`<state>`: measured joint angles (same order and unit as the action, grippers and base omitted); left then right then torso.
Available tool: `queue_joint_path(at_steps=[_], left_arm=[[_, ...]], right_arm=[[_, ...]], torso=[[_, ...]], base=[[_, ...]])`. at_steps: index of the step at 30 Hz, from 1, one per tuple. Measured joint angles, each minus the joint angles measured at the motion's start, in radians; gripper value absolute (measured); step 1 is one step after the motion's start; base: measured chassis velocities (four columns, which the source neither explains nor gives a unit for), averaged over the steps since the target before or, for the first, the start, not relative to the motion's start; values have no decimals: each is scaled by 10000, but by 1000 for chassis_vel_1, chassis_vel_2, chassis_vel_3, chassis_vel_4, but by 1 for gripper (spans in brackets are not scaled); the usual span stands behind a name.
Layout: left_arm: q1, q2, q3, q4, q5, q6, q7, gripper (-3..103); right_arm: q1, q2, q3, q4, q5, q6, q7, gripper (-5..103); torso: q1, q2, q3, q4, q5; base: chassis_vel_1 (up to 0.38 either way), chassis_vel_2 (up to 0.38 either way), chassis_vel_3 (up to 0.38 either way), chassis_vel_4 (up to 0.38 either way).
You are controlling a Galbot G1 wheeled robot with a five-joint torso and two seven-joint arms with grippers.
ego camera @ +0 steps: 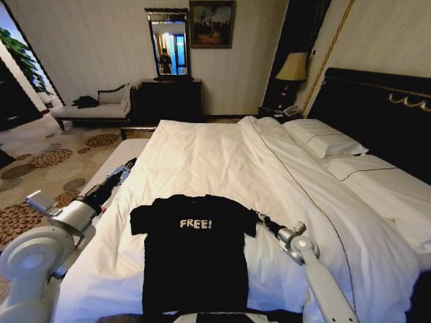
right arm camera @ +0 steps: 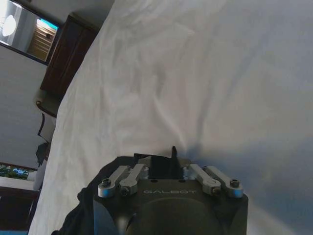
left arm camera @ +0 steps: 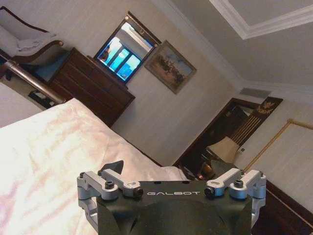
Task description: Fold the clothes on the bed.
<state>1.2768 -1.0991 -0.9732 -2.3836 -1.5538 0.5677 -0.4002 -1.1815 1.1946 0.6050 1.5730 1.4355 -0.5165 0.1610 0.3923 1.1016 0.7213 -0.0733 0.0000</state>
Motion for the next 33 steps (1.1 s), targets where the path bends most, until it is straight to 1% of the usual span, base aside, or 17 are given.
queue_joint_path(at_steps=[1, 2, 4, 5, 7, 8, 10, 16, 19, 21, 23, 24, 26, 28, 29, 33], left_arm=[[13, 0, -1, 7, 10, 0, -2, 100], [13, 0, -1, 7, 10, 0, -2, 100], [36, -12, -2, 10, 44, -1, -3, 100], [36, -12, -2, 10, 44, -1, -3, 100], [49, -26, -6, 10, 67, -3, -3, 100], [59, -31, -12, 9, 75, -4, -4, 100], [91, -42, -36, 1, 95, -7, -5, 100], [181, -49, -118, -45, 115, -15, -6, 100], [255, -55, -171, -77, 140, -24, -7, 100], [267, -61, -178, -83, 147, -25, -6, 100], [308, -79, -191, -102, 169, -28, -6, 100], [308, -79, -191, -102, 169, -28, -6, 100], [351, -88, -189, -106, 209, -29, -6, 100], [394, -98, -160, -109, 264, -31, -6, 100], [394, -98, -160, -109, 264, -31, -6, 100], [416, -100, -101, -95, 327, -35, -6, 100]], right_arm=[[-30, 32, -8, 40, -4, -15, 44, 27], [-30, 32, -8, 40, -4, -15, 44, 27], [-76, 66, -19, 119, -7, -43, 110, 15], [-76, 66, -19, 119, -7, -43, 110, 15], [-107, 59, -20, 210, -5, -68, 152, 5], [-117, 43, -20, 254, -5, -76, 164, 5], [-151, -4, -14, 413, -13, -80, 225, 1], [-300, -40, 27, 1153, -275, 180, 584, 0], [-627, 26, -87, 2228, -315, 351, 1050, 0], [-670, 64, -151, 2429, -322, 399, 1106, 0], [-662, 165, -473, 2784, -377, 621, 1276, 0], [-662, 165, -473, 2784, -377, 621, 1276, 0], [-487, 192, -833, 2822, -512, 853, 1313, 0], [-209, 186, -1271, 2712, -691, 1095, 1270, 0], [-209, 186, -1271, 2712, -691, 1095, 1270, 0], [258, 26, -2092, 2278, -1050, 1594, 1084, 0]], torso=[[0, 0, 0, 0, 1], [0, 0, 0, 0, 1], [0, 0, 0, 0, 1], [0, 0, 0, 0, 1], [-1, 0, 0, 0, 0], [-1, 0, 0, 0, 1], [0, 0, 0, -1, 0], [0, 0, 0, -1, 0], [-1, 0, 0, -2, 0], [-1, 0, -1, -2, -1], [-1, 1, -1, -2, -1], [-1, 1, -1, -2, -1], [-1, 0, -1, -1, -1], [-1, 0, -1, 1, 0], [-1, 0, -1, 1, 0], [-1, 0, 0, 0, 0]], base=[[0, 0, 0, 0], [0, 0, 0, 0], [0, 0, 0, 0], [0, 0, 0, 0], [0, 0, 0, 0], [0, 0, 0, 0], [0, 0, 0, 0], [0, 0, 0, 0], [0, 0, 0, 0], [0, 0, 0, 0], [0, 0, 0, 0], [0, 0, 0, 0], [0, 0, 0, 0], [0, 0, 0, 0], [0, 0, 0, 0], [0, 0, 0, 0]])
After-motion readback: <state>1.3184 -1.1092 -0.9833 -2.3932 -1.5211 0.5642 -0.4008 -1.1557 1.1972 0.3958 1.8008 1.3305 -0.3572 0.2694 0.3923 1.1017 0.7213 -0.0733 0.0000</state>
